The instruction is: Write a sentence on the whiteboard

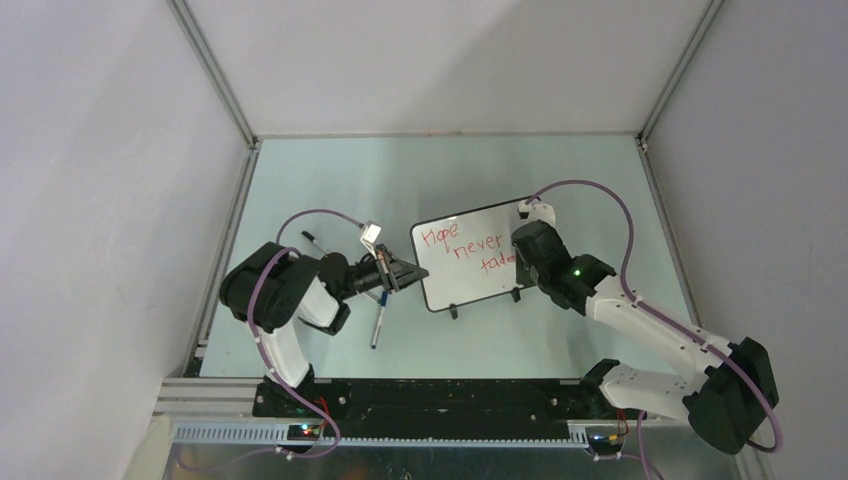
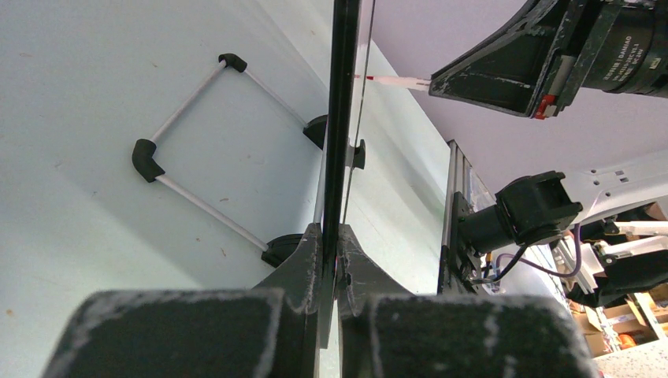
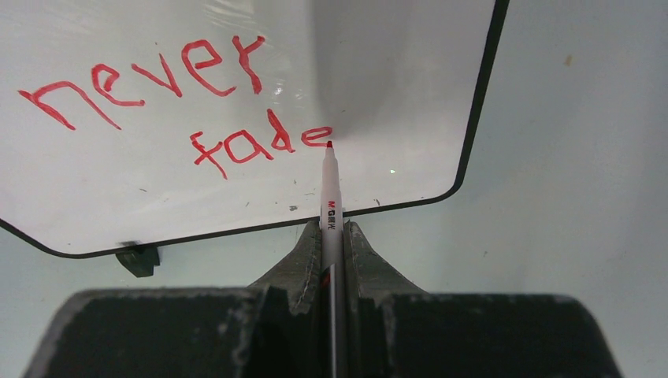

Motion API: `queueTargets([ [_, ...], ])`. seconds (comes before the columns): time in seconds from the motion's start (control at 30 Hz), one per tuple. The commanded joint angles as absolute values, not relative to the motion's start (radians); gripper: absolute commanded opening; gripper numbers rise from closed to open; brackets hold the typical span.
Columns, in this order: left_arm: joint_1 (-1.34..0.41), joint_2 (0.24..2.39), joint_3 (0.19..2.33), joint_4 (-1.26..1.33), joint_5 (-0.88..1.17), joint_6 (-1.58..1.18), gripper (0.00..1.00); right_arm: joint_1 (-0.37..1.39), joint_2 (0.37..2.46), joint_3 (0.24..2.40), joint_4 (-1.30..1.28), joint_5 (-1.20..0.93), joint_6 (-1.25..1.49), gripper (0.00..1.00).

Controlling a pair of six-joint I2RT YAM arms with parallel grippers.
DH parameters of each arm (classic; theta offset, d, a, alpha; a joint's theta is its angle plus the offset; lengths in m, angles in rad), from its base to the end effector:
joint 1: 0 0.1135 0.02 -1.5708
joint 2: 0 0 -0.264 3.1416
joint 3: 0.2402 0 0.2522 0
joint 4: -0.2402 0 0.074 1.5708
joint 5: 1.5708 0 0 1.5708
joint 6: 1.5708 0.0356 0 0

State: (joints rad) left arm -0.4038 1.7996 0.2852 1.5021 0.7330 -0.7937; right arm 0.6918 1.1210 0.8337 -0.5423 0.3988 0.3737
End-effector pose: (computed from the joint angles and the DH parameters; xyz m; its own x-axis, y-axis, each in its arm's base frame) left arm 0.2242 -0.1217 0.1282 -0.6548 -0.2964 -0.6953 0.6281 0.2983 -0.7187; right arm 0.1854 0.1356 0.2606 -0.6698 -0.1180 -0.7331 -0.1519 0.9882 -0.0202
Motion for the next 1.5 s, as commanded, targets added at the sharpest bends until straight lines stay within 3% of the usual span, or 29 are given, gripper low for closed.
queueTargets([
  [0.0,-0.408,1.804,0.299,1.534,0.741,-0.796,0.00,0.687,1.047,0.838,-0.528,0.428,0.385,0.00],
  [1.47,-0.408,1.804,0.296,1.534,0.744,-0.795,0.00,0.630,1.102,0.824,-0.447,0.431,0.389,0.00],
])
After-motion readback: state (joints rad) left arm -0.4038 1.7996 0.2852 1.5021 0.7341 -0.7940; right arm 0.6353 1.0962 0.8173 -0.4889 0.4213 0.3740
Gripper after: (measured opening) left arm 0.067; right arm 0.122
